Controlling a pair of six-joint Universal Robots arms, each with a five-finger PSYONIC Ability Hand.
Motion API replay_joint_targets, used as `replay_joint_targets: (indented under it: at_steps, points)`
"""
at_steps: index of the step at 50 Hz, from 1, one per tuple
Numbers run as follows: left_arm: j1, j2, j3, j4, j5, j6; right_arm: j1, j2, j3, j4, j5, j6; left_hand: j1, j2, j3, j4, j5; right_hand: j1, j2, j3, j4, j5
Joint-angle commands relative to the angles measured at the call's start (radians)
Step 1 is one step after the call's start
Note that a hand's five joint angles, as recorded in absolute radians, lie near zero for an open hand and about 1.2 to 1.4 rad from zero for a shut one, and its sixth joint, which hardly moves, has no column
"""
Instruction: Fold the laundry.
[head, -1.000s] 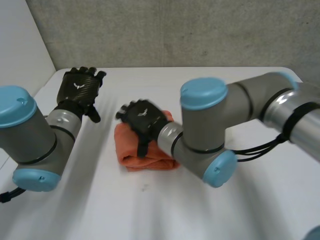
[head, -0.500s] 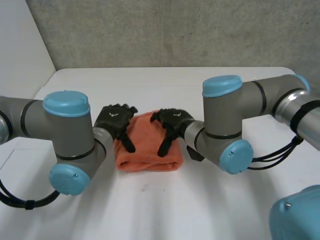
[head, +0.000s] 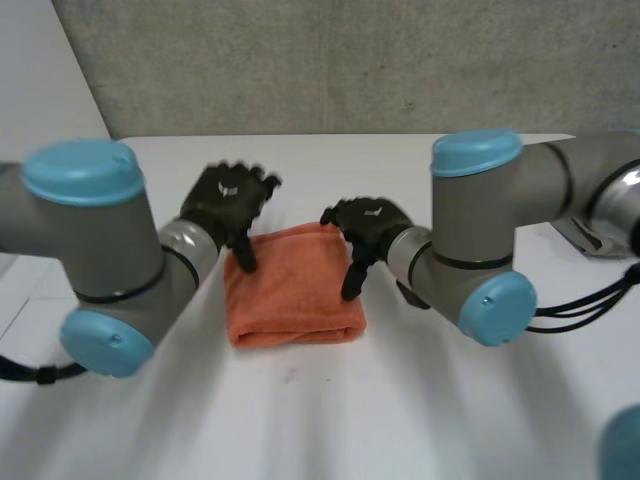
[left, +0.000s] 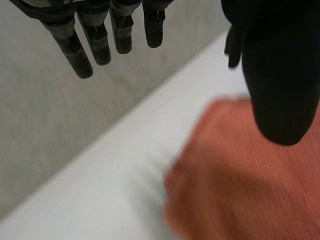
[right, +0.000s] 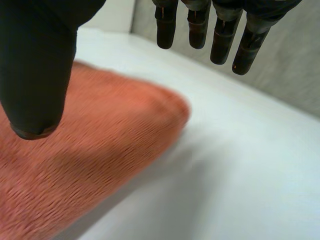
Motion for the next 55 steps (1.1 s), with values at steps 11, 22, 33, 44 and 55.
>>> replay_joint_targets:
  at_steps: [11,22,33,44,55]
  points:
    - [0.056,0.101,0.152,-0.188,0.35,-0.224,0.011,-0.268,0.46,-0.268,0.06,-0.085,0.016,0.001,-0.004,0.0,-0.018,-0.018,-0.045,-0.034,-0.058,-0.068]
    - [0.052,0.085,0.173,-0.195,0.37,-0.238,0.101,-0.136,0.456,-0.415,0.048,-0.126,0.016,0.001,-0.004,0.0,-0.018,-0.018,-0.045,-0.034,-0.058,-0.068]
    - [0.039,0.057,0.19,-0.195,0.37,-0.238,0.138,-0.043,0.39,-0.437,0.056,-0.169,0.016,0.001,-0.004,0.0,-0.018,-0.018,-0.045,-0.034,-0.058,-0.068]
    - [0.039,0.057,0.193,-0.194,0.364,-0.238,0.144,0.022,0.333,-0.464,0.06,-0.209,0.013,-0.002,-0.007,-0.003,-0.021,0.068,0.042,0.053,0.028,0.018]
    - [0.041,0.057,0.187,-0.189,0.365,-0.24,0.144,0.059,0.304,-0.515,0.059,-0.252,0.013,-0.002,-0.007,-0.003,-0.021,0.265,0.239,0.249,0.225,0.215]
